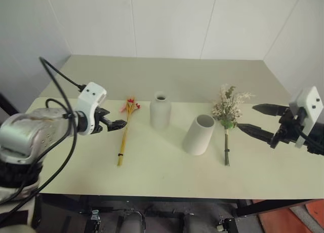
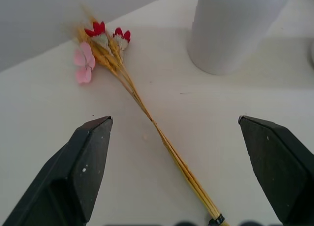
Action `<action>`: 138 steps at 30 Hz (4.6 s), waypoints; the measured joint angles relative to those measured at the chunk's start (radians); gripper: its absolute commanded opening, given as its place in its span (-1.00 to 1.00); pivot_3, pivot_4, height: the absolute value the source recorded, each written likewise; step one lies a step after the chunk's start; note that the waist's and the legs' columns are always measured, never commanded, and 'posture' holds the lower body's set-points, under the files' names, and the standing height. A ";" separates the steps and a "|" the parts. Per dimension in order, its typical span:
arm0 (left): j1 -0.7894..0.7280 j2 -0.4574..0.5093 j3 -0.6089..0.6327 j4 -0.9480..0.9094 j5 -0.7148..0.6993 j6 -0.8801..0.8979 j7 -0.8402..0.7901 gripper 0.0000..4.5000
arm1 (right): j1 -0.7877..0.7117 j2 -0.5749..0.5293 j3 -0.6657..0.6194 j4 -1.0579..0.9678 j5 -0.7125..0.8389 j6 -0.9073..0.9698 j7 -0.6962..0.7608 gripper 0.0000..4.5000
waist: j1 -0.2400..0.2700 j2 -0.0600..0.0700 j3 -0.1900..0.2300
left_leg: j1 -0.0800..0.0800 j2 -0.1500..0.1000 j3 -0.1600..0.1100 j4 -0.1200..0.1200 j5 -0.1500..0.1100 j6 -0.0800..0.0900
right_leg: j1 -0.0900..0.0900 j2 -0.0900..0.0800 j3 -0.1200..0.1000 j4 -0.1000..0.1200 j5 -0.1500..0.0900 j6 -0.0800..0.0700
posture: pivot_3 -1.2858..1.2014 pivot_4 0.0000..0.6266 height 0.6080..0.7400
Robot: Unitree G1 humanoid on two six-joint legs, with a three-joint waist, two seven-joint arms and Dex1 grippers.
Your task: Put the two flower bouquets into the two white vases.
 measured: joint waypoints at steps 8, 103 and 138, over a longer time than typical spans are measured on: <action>-0.132 -0.185 -0.087 0.252 0.140 0.118 0.115 0.99 | -0.032 -0.022 0.004 0.019 0.001 -0.031 0.070 1.00 | -0.010 -0.001 0.000 | 0.000 0.000 -0.001 0.000 0.000 0.000 | -0.001 0.001 0.000 0.001 0.000 0.000 | 0.03 -0.52 1.00; 0.174 -0.125 0.135 -0.001 0.126 -0.766 -0.459 0.98 | -0.073 0.077 0.177 0.004 0.027 0.095 -0.208 1.00 | -0.025 0.000 0.000 | 0.000 0.001 0.000 0.004 0.001 -0.001 | 0.000 0.000 0.002 0.002 0.003 -0.001 | 0.03 -0.52 1.00; 0.318 0.113 0.288 -0.104 -0.055 -0.954 -0.838 1.00 | -0.703 0.442 0.500 0.894 -0.430 0.403 -0.596 -0.85 | -0.026 0.000 0.000 | -0.001 0.001 0.000 0.003 0.001 -0.001 | -0.002 0.001 0.002 0.002 0.007 -0.008 | 0.03 -0.52 1.00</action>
